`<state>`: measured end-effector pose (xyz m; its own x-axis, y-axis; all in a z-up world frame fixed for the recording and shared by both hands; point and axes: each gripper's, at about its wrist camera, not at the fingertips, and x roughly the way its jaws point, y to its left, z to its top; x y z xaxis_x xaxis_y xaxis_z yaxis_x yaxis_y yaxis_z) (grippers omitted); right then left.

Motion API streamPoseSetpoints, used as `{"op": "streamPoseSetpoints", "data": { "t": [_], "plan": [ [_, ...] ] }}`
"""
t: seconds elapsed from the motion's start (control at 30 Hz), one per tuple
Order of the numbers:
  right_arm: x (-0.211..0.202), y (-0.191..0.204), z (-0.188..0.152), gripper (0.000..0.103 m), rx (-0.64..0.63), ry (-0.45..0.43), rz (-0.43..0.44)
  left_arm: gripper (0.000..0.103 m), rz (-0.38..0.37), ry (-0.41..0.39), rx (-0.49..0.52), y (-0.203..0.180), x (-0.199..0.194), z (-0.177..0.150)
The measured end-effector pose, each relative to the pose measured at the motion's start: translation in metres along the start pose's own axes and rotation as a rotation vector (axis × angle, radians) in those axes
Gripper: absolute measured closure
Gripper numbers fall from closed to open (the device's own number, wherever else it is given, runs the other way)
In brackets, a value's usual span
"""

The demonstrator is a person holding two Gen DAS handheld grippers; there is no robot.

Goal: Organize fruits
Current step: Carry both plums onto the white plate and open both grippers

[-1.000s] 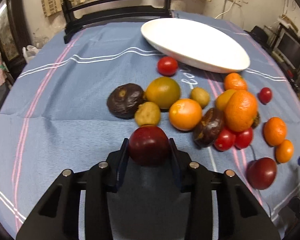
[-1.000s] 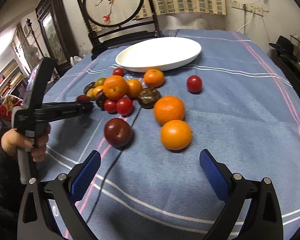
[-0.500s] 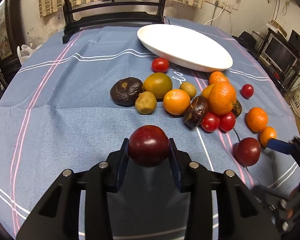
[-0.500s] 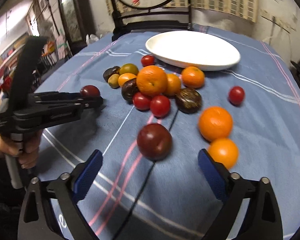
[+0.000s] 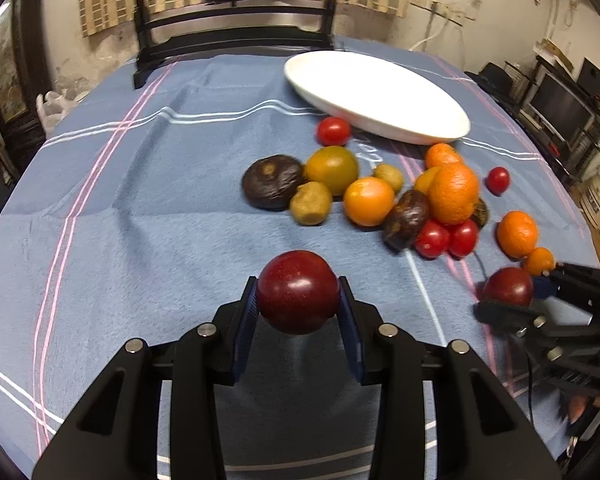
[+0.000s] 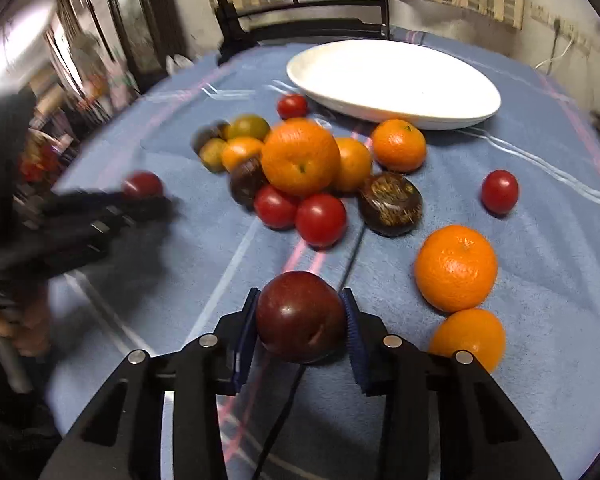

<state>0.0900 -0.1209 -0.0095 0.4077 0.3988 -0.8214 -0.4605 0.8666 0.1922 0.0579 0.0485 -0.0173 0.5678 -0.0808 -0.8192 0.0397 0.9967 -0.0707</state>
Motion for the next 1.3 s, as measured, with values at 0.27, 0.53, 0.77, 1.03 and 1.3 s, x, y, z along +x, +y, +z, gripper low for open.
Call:
{"op": "streamPoseSetpoints", "data": {
  "t": [0.27, 0.53, 0.77, 1.03, 1.3],
  "plan": [
    [-0.046, -0.024, 0.061, 0.063, -0.030, -0.198, -0.088, 0.066, -0.021, -0.102, 0.108, -0.033, -0.016, 0.074],
    [0.016, -0.068, 0.139, 0.062, -0.058, -0.104, -0.206, 0.066, 0.029, -0.040, 0.113, -0.063, 0.066, 0.171],
    [0.067, -0.099, 0.153, 0.056, -0.028, 0.015, -0.220, 0.057, 0.039, 0.098, 0.105, -0.069, 0.127, 0.187],
    [0.019, -0.087, 0.134, 0.045, -0.031, -0.077, -0.212, 0.038, 0.041, -0.016, 0.096, -0.067, 0.072, 0.172],
    [-0.047, -0.062, 0.046, 0.033, -0.038, -0.113, -0.195, 0.016, 0.048, -0.123, 0.070, -0.048, 0.002, 0.098]
  ]
}}
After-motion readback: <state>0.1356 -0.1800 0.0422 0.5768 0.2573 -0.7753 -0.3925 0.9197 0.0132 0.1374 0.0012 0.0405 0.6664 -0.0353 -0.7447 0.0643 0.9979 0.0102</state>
